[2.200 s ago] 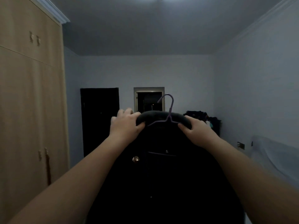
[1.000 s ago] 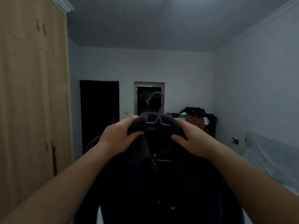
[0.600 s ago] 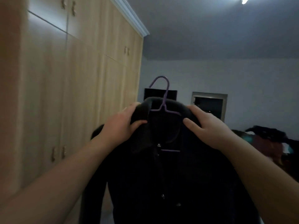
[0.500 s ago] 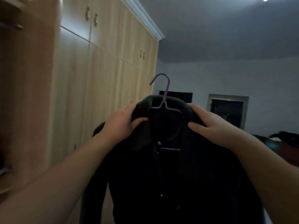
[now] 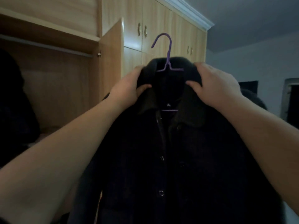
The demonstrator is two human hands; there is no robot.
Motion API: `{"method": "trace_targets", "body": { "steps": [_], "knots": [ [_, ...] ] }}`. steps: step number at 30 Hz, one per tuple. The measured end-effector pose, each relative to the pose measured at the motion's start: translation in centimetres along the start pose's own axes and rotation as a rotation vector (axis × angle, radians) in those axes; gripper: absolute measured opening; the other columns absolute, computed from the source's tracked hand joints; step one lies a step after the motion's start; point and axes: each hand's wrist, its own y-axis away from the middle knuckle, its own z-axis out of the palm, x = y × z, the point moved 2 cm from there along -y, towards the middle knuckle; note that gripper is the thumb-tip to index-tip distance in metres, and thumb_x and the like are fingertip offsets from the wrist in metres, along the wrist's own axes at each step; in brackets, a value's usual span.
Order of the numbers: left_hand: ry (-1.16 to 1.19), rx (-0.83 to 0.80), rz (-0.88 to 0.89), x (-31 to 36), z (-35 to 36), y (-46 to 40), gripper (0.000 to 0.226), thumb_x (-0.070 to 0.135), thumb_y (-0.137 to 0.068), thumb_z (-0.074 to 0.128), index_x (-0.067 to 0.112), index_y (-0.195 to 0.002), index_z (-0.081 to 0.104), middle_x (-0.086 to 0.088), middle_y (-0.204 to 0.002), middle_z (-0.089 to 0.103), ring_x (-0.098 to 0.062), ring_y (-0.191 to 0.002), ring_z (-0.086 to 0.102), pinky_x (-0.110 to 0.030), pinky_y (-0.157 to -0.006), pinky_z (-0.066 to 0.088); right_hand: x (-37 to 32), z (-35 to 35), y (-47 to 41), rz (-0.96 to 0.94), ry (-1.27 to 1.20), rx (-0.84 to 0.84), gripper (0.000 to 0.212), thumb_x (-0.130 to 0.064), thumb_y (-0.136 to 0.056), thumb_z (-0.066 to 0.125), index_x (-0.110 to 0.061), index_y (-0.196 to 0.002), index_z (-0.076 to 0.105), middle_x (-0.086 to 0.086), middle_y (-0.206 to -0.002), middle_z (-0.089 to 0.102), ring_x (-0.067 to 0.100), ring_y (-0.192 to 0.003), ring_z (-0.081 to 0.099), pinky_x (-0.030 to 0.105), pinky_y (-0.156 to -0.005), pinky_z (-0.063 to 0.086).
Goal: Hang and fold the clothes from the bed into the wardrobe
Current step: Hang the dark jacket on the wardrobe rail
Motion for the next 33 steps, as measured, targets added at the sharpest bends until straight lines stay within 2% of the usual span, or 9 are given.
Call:
{"method": "trace_targets", "body": {
  "steps": [5, 9, 13, 18, 23, 27, 30, 33],
  "knots": [
    [-0.158, -0.054, -0.039, -4.9, -4.2, 1.5, 0.061, 0.041, -0.091, 0.064, 0.018, -0.143, 0.041, -0.01, -0.135, 0.057, -0.03, -0.123, 0.053, -0.039, -0.098, 0.045, -5.3, 3.8, -1.5, -0.015, -0.104, -0.014, 0.043, -0.053, -0.095, 0.048, -0.026, -0.128, 0.042, 0.004, -0.108, 0.066, 0.033, -0.087, 0.065, 0.041, -0.065, 0.049],
    [-0.242, -0.081, -0.111, -10.5, -7.3, 3.0, 0.064, 0.045, -0.09, 0.064, 0.018, -0.143, 0.04, -0.008, -0.137, 0.055, -0.028, -0.124, 0.052, -0.035, -0.098, 0.043, -10.3, 7.8, -3.7, -0.041, -0.196, -0.055, 0.045, -0.055, -0.095, 0.048, -0.027, -0.129, 0.042, 0.003, -0.109, 0.067, 0.034, -0.089, 0.066, 0.039, -0.065, 0.05],
    [-0.278, -0.087, -0.16, -16.6, -10.8, 5.0, 0.061, 0.04, -0.09, 0.067, 0.019, -0.141, 0.042, -0.006, -0.135, 0.055, -0.025, -0.122, 0.052, -0.031, -0.093, 0.04, -16.3, 12.2, -6.8, -0.082, -0.198, -0.133, 0.045, -0.066, -0.091, 0.041, -0.031, -0.118, 0.046, -0.003, -0.097, 0.068, 0.028, -0.084, 0.067, 0.04, -0.067, 0.055],
    [-0.269, -0.13, -0.215, -26.0, -14.3, 6.9, 0.058, 0.038, -0.089, 0.069, 0.019, -0.138, 0.043, -0.005, -0.13, 0.058, -0.025, -0.118, 0.055, -0.032, -0.092, 0.042, -24.5, 18.1, -10.8, -0.132, -0.192, -0.197, 0.039, -0.065, -0.092, 0.04, -0.028, -0.107, 0.044, -0.007, -0.081, 0.062, 0.023, -0.073, 0.063, 0.038, -0.064, 0.056],
    [-0.282, -0.075, -0.246, -34.9, -17.0, 7.0, 0.059, 0.037, -0.09, 0.068, 0.021, -0.14, 0.041, -0.002, -0.134, 0.055, -0.023, -0.12, 0.053, -0.033, -0.094, 0.043, -31.8, 23.2, -14.8, -0.137, -0.153, -0.085, 0.038, -0.063, -0.094, 0.037, -0.03, -0.114, 0.04, -0.012, -0.067, 0.05, 0.016, -0.058, 0.055, 0.032, -0.051, 0.049],
    [-0.355, -0.054, -0.25, -41.9, -17.3, 6.1, 0.065, 0.046, -0.09, 0.064, 0.026, -0.144, 0.034, 0.001, -0.142, 0.049, -0.023, -0.124, 0.052, -0.04, -0.096, 0.047, -35.7, 27.6, -17.6, -0.11, -0.105, -0.028, 0.035, -0.057, -0.098, 0.038, -0.031, -0.12, 0.04, -0.015, -0.064, 0.047, 0.004, -0.048, 0.044, 0.025, -0.043, 0.032],
    [-0.408, -0.001, -0.237, -46.7, -16.2, 5.1, 0.067, 0.049, -0.091, 0.061, 0.029, -0.147, 0.032, 0.002, -0.143, 0.048, -0.023, -0.126, 0.05, -0.04, -0.099, 0.044, -37.2, 31.5, -20.5, -0.102, -0.121, -0.069, 0.031, -0.055, -0.099, 0.038, -0.031, -0.119, 0.039, -0.013, -0.066, 0.052, 0.003, -0.05, 0.05, 0.024, -0.043, 0.036],
    [-0.534, 0.103, -0.194, -51.3, -14.1, 4.3, 0.065, 0.05, -0.095, 0.049, 0.035, -0.153, 0.024, 0.005, -0.153, 0.039, -0.021, -0.138, 0.039, -0.044, -0.112, 0.032, -37.9, 35.7, -23.5, -0.097, -0.14, -0.07, 0.033, -0.055, -0.1, 0.036, -0.031, -0.122, 0.037, -0.011, -0.067, 0.054, 0.006, -0.051, 0.052, 0.026, -0.044, 0.039]
  ]
}}
